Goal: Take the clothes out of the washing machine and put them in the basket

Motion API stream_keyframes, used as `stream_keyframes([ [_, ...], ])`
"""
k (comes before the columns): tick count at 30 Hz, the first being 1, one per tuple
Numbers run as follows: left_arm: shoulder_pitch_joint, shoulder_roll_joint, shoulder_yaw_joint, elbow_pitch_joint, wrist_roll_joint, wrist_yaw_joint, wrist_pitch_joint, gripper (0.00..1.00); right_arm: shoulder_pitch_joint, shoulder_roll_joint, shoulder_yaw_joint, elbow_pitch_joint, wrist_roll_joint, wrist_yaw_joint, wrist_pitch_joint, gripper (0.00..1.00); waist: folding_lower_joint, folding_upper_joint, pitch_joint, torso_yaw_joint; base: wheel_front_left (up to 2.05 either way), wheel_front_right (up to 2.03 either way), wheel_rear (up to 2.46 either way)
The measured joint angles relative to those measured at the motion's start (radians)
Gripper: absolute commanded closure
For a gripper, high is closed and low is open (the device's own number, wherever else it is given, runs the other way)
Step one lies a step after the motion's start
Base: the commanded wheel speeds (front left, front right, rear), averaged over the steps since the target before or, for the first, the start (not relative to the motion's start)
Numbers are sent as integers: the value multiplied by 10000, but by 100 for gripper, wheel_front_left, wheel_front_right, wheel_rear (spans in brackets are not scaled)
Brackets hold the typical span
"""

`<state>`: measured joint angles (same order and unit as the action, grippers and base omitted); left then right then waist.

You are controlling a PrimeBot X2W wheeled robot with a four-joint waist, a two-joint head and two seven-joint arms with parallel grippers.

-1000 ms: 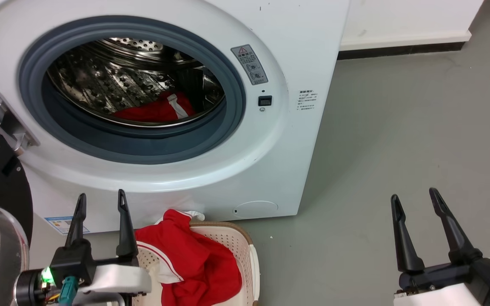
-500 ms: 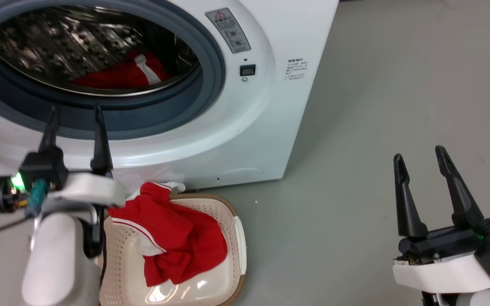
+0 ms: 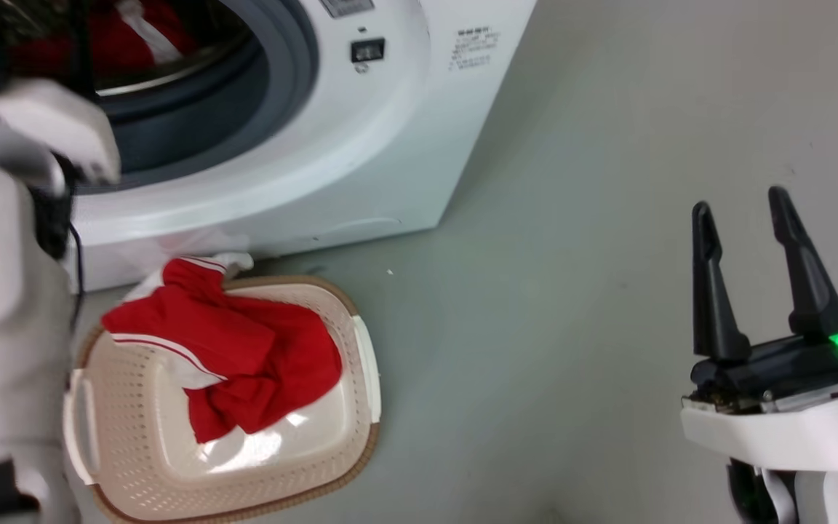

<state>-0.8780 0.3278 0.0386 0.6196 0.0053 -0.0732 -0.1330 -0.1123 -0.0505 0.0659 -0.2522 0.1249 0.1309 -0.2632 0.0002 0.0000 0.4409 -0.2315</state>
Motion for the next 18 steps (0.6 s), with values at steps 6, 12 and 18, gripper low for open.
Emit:
stream_keyframes([
  [6,-1843,604,-345,970,10,-332,1427,0,-385,-2,-27,-261,267,0,0,0,0,0,883,-335,0,0,0],
  [12,-3539,1058,-817,1806,-196,-504,3323,0,-717,-2,-33,-479,523,0,0,0,0,0,1724,-587,0,0,0],
  [18,-4943,1513,-1561,2284,-748,-548,5129,0,-956,2,4,-729,784,0,2,0,0,0,2464,-813,0,0,0],
])
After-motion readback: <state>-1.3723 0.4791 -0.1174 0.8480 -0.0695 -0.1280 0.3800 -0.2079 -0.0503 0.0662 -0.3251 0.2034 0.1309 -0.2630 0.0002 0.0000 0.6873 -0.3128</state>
